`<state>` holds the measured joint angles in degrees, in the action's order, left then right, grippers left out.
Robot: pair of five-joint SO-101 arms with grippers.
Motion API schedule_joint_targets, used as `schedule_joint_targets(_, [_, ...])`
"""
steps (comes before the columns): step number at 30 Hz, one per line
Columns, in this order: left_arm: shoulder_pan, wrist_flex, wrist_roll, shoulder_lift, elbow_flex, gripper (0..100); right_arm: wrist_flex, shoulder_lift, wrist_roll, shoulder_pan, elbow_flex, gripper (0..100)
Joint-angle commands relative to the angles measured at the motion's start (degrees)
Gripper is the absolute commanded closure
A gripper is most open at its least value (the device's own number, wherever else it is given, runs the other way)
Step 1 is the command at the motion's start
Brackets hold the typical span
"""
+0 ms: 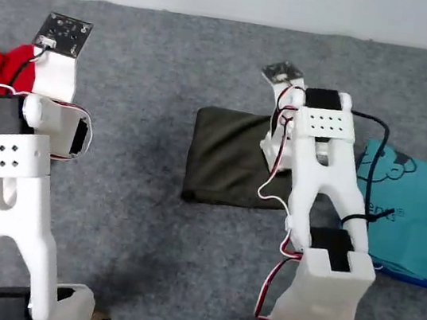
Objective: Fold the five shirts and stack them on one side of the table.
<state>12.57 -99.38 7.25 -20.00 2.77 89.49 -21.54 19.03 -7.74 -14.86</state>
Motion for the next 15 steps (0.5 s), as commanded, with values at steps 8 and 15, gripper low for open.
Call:
schedule_joint_targets(8, [0.4,-0.5,0.2,-2.2,0.2,98,1.2,-13.7,6.8,15.3,-3.0,99.0])
schedule_joint_targets(15, [0.4,-0.5,0.2,-2.2,0.3,98,7.3,-11.9,6.5,13.9,-12.7,99.0])
